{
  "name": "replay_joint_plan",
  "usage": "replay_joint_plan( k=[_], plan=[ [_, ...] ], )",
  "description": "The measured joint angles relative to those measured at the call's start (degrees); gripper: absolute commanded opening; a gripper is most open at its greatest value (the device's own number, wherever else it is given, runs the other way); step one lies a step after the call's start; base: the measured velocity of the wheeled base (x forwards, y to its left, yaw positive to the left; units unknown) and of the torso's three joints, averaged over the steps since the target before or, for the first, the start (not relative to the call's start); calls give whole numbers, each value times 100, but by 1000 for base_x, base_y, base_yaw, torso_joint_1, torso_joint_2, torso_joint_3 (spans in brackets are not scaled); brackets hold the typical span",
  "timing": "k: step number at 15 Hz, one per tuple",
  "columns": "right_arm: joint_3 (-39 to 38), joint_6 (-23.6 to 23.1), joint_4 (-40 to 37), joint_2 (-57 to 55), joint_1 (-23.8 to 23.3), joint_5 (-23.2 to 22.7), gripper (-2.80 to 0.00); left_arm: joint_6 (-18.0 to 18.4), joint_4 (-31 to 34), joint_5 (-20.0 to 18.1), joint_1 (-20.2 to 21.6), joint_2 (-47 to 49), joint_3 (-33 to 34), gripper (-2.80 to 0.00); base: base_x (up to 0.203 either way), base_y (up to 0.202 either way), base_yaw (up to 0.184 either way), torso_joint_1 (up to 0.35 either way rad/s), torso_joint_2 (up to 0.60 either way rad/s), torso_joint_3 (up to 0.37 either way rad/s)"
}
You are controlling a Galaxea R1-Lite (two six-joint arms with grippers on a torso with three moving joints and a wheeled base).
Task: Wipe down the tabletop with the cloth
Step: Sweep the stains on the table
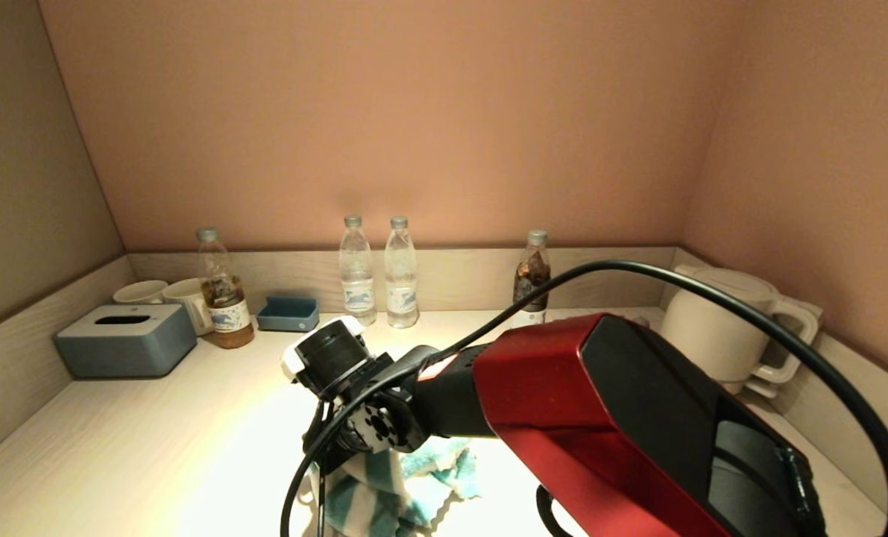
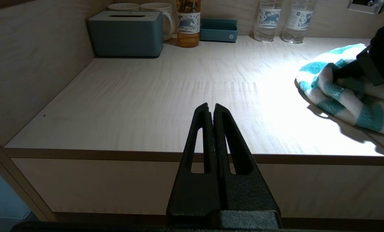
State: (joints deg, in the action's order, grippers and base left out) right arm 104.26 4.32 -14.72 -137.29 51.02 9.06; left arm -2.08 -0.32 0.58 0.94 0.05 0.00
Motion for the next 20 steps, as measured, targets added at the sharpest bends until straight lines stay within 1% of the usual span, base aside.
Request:
replay_joint_plan(
  k=[6, 9, 12, 16, 20],
  plan=[
    [-370, 683, -270, 111, -35, -20, -280, 2, 1, 1, 0, 0, 0, -280, 0, 0, 0, 0, 0, 0],
    [-598, 891, -275, 225, -35, -20, -280, 0, 1, -1, 0, 0, 0, -280, 0, 0, 0, 0, 0, 0],
    [-1321, 1009, -242, 556, -93, -11, -280, 0, -1, 1, 0, 0, 0, -280, 0, 0, 0, 0, 0, 0],
    [-2407, 1022, -57, 1121, -420, 15, -280, 0, 1, 0, 0, 0, 0, -280, 0, 0, 0, 0, 0, 0],
    [-2607, 1020, 112, 1327, -513, 28, -280, -2, -1, 3, 0, 0, 0, -280, 0, 0, 0, 0, 0, 0]
  ],
)
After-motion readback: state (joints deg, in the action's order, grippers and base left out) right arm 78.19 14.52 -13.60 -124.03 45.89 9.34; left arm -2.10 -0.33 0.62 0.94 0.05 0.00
